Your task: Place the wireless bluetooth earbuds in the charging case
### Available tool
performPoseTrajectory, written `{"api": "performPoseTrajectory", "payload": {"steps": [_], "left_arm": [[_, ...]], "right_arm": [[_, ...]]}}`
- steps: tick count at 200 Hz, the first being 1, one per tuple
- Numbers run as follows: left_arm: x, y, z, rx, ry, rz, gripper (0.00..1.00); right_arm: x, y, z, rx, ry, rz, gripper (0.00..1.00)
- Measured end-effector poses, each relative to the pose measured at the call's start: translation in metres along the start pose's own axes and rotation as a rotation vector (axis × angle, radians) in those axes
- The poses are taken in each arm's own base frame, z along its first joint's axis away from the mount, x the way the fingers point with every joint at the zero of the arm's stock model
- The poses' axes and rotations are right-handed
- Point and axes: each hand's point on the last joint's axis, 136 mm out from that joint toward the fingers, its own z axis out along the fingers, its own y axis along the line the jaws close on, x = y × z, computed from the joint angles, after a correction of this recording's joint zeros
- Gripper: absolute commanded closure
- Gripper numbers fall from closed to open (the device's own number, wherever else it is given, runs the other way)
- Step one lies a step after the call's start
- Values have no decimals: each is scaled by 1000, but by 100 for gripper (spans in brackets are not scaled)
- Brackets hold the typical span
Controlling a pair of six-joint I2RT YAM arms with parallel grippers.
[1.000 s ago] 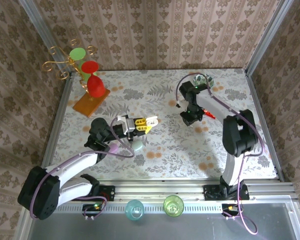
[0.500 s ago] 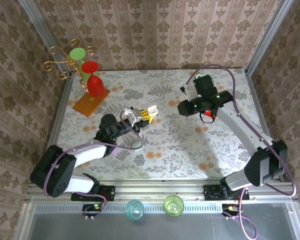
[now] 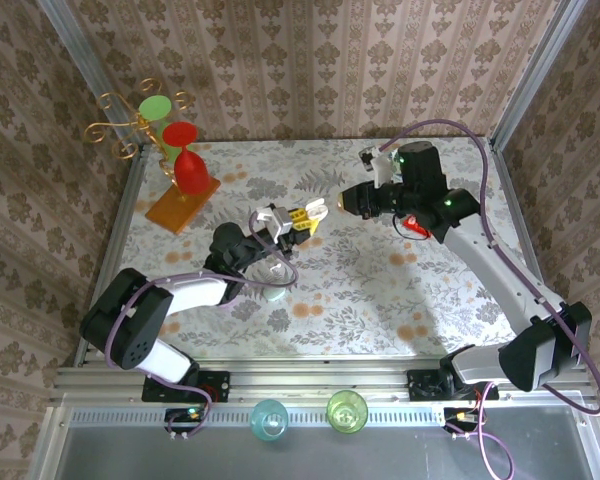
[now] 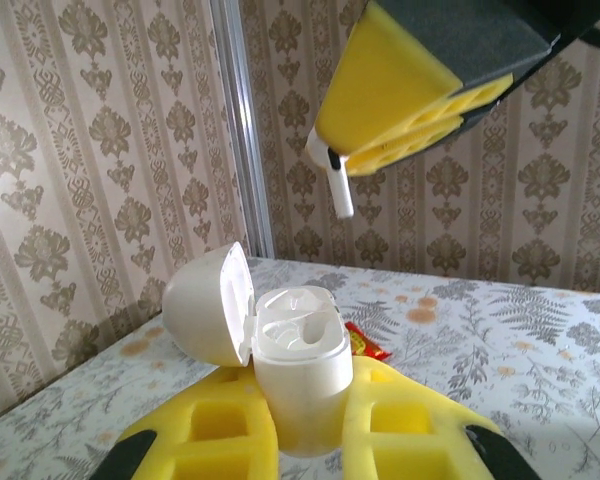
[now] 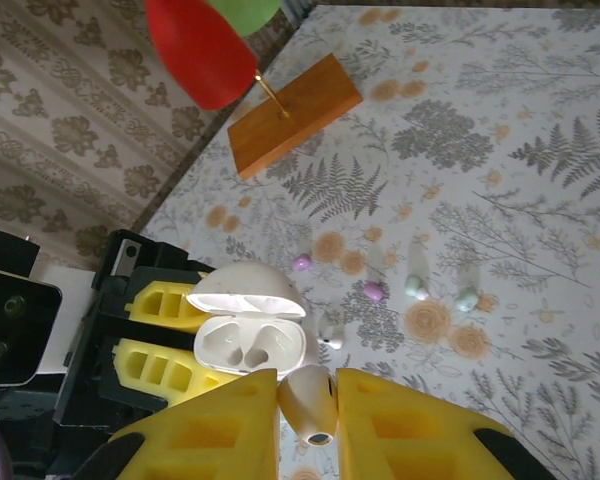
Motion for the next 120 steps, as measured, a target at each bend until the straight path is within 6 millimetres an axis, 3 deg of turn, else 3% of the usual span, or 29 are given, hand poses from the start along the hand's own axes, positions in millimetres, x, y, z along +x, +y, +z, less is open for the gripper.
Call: {"api": "performPoseTrajectory", "payload": {"steps": [51,120], "left_arm": [[-3,-6,5,14,-10,-20,100],[-7,-6,7,8,-18,-31,100]], "right_arm": [[-1,14,13,-57,11,-16,81],[3,12,25,-72,36,-8,82]]}}
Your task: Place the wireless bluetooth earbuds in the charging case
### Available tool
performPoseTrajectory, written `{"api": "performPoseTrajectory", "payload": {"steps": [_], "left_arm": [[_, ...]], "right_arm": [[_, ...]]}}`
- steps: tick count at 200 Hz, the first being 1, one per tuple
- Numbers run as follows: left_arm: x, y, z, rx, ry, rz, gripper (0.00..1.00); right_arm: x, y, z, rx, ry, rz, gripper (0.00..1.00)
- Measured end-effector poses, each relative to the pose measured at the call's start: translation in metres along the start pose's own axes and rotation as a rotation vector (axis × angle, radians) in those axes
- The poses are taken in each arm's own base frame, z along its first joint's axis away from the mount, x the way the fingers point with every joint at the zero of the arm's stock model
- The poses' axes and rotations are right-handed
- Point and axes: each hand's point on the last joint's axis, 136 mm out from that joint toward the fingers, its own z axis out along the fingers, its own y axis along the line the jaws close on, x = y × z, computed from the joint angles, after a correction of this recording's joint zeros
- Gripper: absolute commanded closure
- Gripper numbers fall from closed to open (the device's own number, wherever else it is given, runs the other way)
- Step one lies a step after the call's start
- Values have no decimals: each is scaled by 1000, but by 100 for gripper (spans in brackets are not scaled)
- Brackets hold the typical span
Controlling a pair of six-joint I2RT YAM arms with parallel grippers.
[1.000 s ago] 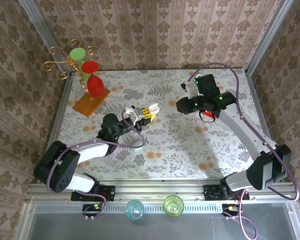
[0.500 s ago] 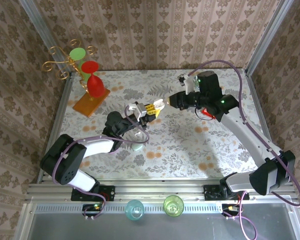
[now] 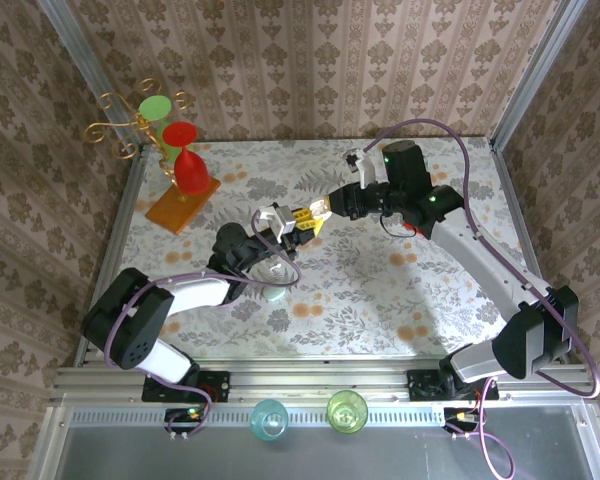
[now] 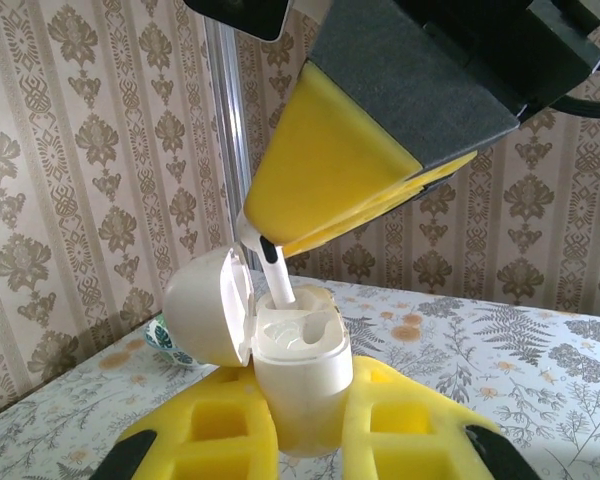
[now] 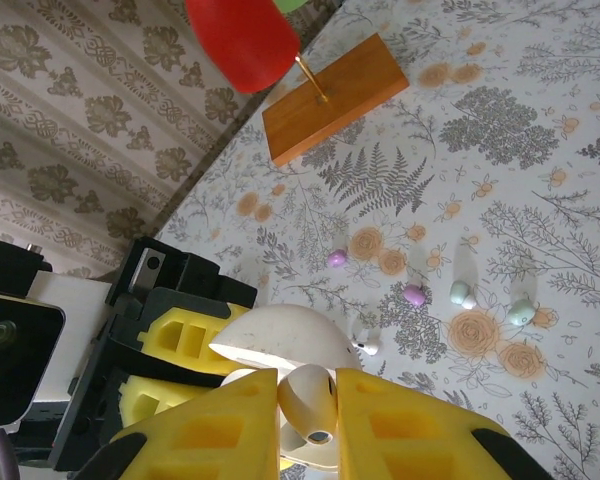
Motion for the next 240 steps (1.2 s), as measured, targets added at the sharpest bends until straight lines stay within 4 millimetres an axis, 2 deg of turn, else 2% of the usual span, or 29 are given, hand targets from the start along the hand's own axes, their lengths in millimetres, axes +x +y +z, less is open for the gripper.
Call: {"api": "performPoseTrajectory", "payload": {"steps": [88,240], "left_arm": [[-1,7,1,-37,-2,-7,100],[-3,7,0,-51,17,-30,100]], "right_arm": [[0,7,1,-33,4,-7,83],[2,3,5,-25,12,-32,81]]}}
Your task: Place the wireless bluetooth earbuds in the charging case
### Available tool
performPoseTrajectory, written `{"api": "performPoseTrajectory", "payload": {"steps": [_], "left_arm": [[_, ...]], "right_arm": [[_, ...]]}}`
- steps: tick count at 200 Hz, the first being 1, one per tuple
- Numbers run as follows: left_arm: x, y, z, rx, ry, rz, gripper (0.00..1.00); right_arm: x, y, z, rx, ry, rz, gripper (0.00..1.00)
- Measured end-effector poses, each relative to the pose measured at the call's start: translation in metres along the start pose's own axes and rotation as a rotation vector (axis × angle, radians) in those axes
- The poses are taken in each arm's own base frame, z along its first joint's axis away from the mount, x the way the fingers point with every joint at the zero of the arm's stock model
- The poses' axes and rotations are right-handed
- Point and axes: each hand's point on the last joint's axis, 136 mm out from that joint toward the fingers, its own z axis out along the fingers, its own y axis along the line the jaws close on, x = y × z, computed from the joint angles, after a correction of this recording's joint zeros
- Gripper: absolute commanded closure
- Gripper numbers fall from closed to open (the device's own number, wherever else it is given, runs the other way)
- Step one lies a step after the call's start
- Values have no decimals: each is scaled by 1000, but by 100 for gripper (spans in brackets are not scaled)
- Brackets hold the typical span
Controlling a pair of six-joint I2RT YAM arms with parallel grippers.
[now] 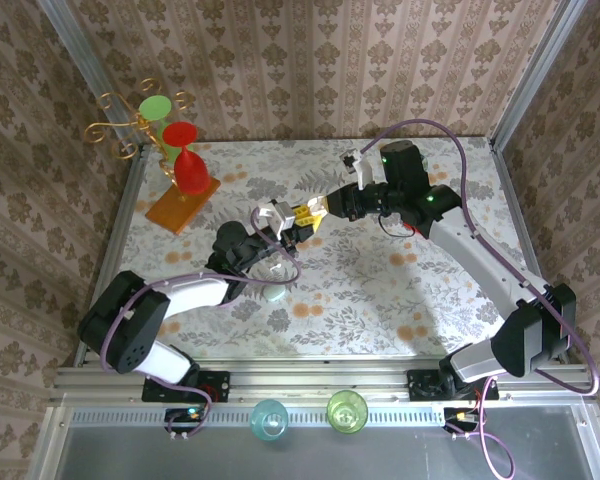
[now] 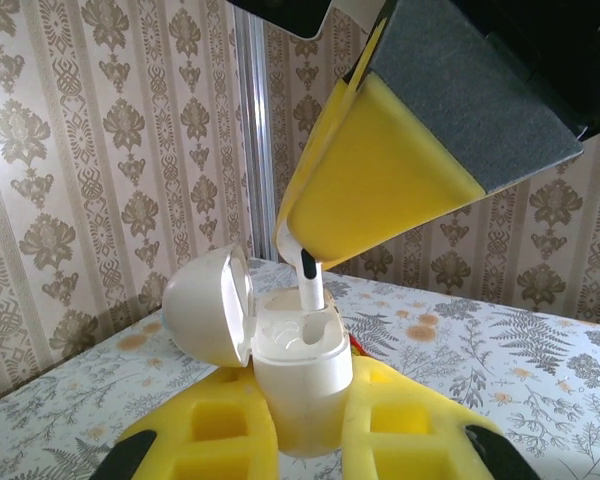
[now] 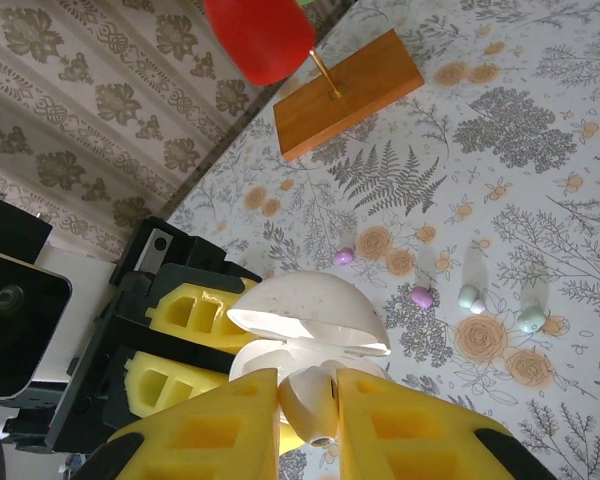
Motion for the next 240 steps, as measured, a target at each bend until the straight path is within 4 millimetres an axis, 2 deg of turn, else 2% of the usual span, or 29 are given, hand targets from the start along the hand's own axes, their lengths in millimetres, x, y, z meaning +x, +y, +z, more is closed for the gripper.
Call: {"api": "performPoseTrajectory", "payload": {"steps": [50,80,107,128,148,185,220,240], "left_arm": [[-1,0,0,0,-2,1,100],[-1,-1,0,4,-1,0,100],[-1,-4,1,11,0,-1,100],[-6,-6,2,20,-18,7,100],[-11,-6,4,22,-30,13,100],[-13,-6,4,22,-34,16,100],[-9,1,0,3,-26,20,100],[-4,8,-8,-21,-10,19,100]], "right_arm": [[1,-1,1,1,3,4,80],[1,-4,2,16,3,9,72],[0,-9,2,41,-2,9,58],[2,-12,2,61,1,15,43],[1,-14,0,77,-6,16,36],[6,-7,-21,82,-54,22,23],[7,-4,-45,91,-132,11,20],[10,-11,-53,125,-162,15,21]]}}
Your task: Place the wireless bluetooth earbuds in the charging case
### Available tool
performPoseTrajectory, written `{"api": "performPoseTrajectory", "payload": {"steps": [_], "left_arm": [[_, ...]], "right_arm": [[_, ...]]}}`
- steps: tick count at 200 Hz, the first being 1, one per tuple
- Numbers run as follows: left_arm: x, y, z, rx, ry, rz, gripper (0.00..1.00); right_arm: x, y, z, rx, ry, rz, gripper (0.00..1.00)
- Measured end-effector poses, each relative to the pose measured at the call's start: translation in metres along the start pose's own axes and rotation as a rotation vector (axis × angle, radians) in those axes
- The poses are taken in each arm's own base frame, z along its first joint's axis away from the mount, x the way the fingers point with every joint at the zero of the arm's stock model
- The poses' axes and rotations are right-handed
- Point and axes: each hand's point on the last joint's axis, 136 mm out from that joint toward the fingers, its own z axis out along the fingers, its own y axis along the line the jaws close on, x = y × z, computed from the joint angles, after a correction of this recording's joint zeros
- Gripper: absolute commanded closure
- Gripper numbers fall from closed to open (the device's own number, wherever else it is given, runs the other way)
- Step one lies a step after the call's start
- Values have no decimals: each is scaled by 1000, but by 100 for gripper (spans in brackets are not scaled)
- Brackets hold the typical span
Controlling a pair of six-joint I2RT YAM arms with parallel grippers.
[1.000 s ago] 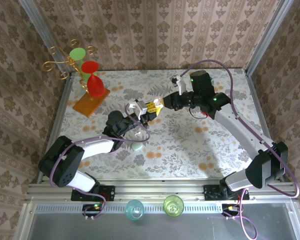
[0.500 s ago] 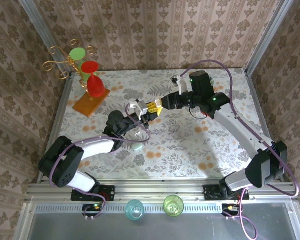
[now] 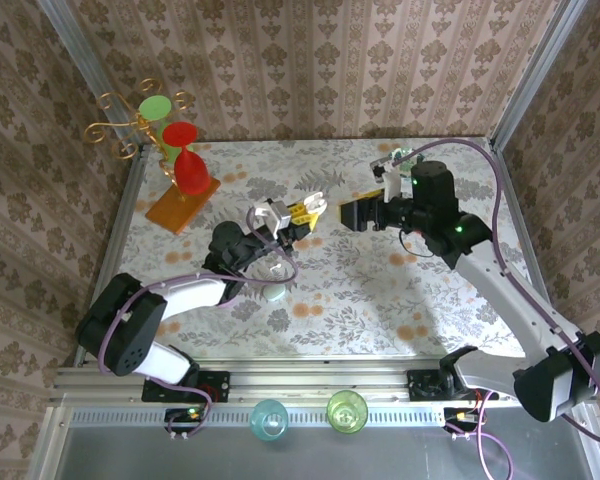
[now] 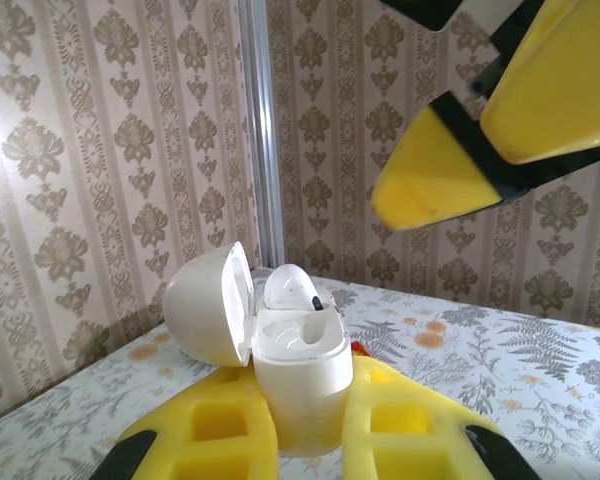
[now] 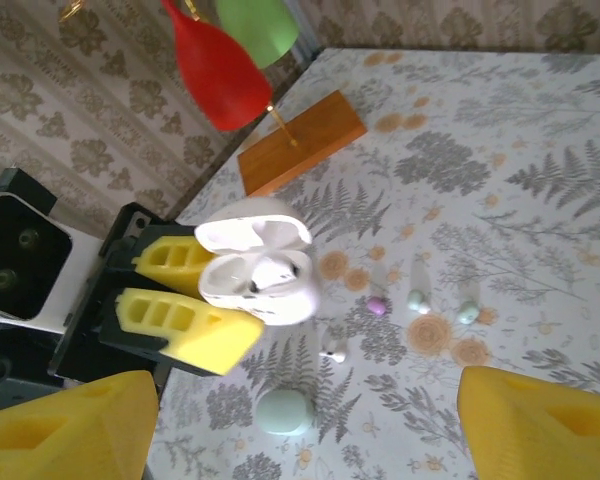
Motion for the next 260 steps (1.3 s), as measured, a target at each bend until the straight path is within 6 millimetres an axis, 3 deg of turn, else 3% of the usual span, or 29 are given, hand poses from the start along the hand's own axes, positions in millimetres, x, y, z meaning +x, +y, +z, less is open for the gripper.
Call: {"api": "performPoseTrajectory", "payload": {"steps": [22,46,67,100,136,160,188,222,260], "left_arm": [[-2,6,-13,-29,7,14,100],[-18,11,-29,-62,-8,48,100],[-36,13,-43,-89,-22,92,100],[-62,6,-61,-111,-28,159,100],[-65,7,-78,-151,0,188,100],[-50,10,-83,-170,48,167,100],[-45,11,-84,-172,69,155,100],[-56,8,-88,-173,40,171,100],[-71,3,-93,-174,6,190,100]], "right_arm": [[3,-14,3,60,1,23,22],[15,-34,21,123,47,68,22],[39,-52,47,172,127,116,24],[85,-63,96,217,299,182,24],[116,-50,130,198,401,198,25],[117,-35,146,168,409,195,26],[117,-21,178,143,427,175,30],[139,-6,221,179,492,114,41],[164,-6,249,318,564,-12,48]]}}
